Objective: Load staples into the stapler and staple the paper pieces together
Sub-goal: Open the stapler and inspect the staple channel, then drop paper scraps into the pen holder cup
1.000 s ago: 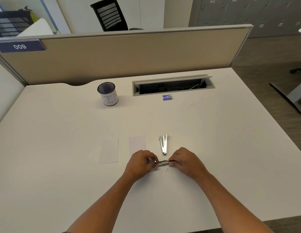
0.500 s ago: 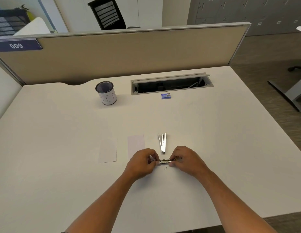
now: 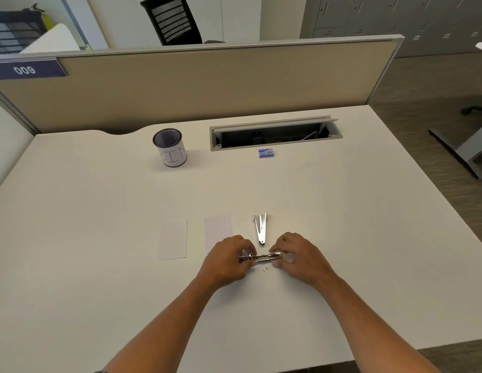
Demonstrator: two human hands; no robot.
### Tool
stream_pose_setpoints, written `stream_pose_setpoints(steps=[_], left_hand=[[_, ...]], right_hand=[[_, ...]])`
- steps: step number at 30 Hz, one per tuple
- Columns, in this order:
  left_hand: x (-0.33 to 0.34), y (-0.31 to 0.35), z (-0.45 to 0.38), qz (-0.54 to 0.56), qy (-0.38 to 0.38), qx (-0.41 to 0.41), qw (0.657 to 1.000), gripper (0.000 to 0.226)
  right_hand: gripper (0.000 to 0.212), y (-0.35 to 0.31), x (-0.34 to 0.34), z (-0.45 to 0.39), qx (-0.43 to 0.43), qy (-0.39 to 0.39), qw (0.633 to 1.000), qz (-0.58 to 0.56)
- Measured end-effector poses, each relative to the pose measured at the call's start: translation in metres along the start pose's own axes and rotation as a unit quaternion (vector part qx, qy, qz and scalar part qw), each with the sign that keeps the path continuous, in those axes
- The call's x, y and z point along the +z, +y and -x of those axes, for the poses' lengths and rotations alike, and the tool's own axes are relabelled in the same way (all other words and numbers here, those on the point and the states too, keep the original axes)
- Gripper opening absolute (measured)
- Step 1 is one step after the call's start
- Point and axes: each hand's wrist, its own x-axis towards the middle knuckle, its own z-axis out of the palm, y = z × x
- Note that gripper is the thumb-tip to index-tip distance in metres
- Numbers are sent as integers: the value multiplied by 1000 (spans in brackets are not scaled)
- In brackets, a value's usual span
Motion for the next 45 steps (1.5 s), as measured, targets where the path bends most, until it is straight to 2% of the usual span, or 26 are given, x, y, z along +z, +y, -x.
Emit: stream_pose_setpoints(steps=[5, 9, 12, 15, 21, 27, 34, 37, 40, 43, 45], left_hand=[[-2, 4, 2, -24, 28, 34, 999, 23], [1, 16, 13, -82, 142, 119, 979, 25], [7, 26, 20, -128, 177, 186, 958, 16], [14, 33, 25, -187, 141, 209, 949, 15], [21, 35, 24, -230, 69, 173, 955, 19], [24, 32, 23, -217, 55, 147, 964, 16], [27, 27, 24, -201, 70, 167, 963, 11], [22, 28, 27, -172, 111, 219, 954, 11], [6, 31, 24, -128, 185, 251, 942, 6], [-17, 30, 12, -88, 278, 249, 924, 6], [-39, 22, -2, -63, 337, 214, 915, 11]], right_hand=[[23, -3, -1, 1, -43, 36, 998, 14], [15, -8, -2, 0, -104, 69, 992, 26], [14, -10, -1, -1, -147, 53, 987, 35], [13, -13, -1, -1, -169, 18, 984, 51], [9, -20, 1, -4, -213, -7, 970, 117], [12, -20, 5, -8, -212, -27, 969, 125], [11, -24, 4, -11, -198, -87, 968, 127], [12, -26, -3, -12, -148, -125, 978, 81], [7, -35, -18, -23, -131, -134, 982, 5], [7, -54, -30, -45, -117, -105, 985, -66], [6, -65, -36, -68, -108, -83, 985, -105]])
